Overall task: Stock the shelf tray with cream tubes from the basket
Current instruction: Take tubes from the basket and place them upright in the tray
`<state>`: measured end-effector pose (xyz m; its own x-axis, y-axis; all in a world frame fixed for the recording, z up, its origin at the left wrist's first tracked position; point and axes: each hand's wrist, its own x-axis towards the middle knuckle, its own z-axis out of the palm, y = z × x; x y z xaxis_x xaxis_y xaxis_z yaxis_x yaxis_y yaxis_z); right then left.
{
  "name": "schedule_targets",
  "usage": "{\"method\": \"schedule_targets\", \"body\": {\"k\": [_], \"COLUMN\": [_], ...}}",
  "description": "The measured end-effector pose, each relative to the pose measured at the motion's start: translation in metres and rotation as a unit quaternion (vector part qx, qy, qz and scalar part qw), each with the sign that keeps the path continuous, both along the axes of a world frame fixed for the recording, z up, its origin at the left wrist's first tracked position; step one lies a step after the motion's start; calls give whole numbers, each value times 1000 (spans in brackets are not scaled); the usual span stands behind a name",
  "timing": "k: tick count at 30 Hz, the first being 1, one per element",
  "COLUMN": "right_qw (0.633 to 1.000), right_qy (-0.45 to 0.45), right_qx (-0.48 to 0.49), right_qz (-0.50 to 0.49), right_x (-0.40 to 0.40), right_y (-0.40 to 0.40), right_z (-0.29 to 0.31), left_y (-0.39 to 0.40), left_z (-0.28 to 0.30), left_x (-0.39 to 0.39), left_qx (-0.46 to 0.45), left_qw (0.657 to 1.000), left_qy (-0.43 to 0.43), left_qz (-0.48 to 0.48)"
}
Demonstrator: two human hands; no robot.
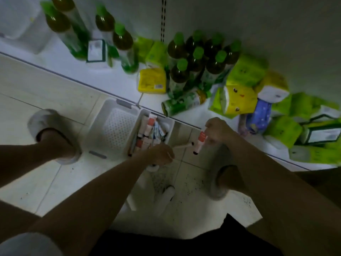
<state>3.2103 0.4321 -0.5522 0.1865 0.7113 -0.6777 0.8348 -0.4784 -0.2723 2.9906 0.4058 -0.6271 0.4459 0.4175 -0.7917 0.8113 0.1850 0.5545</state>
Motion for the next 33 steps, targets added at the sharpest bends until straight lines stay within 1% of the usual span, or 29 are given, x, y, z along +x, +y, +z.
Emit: {"method": "schedule_targets", "body": {"k": [2,4,5,7,9,10,11,13,14,16,17,19,20,22,25,28,31,33], "right_qw": [999,998,997,994,998,999,999,998,998,997,996,993,991,991,992,987,981,971], "right_qy": [-18,-1,8,18,12,10,14,23,23,34,42,56,59,55,43,52,43,77], "right_qx": [-22,-32,-32,-41,-33,-30,-21,-4,0,-3,-5,-8,-12,-5,27,89,161,204], "right_qz": [-29,-56,-72,-97,-46,-25,-32,-55,-61,-74,-84,-104,-116,-122,-115,-122,-98,-93], "right_x": [13,21,23,23,18,15,12,6,4,3,3,5,6,9,15,17,12,4], "right_y": [-17,-34,-43,-62,-81,-88,-94,-102,-104,-106,-106,-103,-101,-94,-84,-78,-71,-66], "right_z": [-28,-54,-67,-88,-103,-110,-115,-122,-125,-130,-131,-131,-128,-119,-95,-60,-15,22], "left_y": [-15,-25,-26,-25,-17,-11,-4,12,21,36,41,45,43,30,-1,-13,1,16], "left_z": [-27,-53,-65,-86,-104,-112,-119,-130,-134,-140,-143,-144,-146,-144,-126,-92,-37,14], "left_x": [22,42,52,68,80,86,91,102,106,112,113,113,114,113,97,77,56,39], "left_qx": [43,81,111,168,218,245,276,338,353,352,357,371,368,332,261,217,183,190], "left_qw": [998,994,988,970,950,940,930,917,916,919,914,899,901,922,953,968,982,981], "left_qy": [17,23,38,95,148,167,180,180,174,172,187,217,213,187,155,116,29,-33], "left_qz": [-53,-76,-100,-150,-168,-170,-163,-112,-78,-45,-48,-87,-89,-71,-16,-43,-34,-2]}}
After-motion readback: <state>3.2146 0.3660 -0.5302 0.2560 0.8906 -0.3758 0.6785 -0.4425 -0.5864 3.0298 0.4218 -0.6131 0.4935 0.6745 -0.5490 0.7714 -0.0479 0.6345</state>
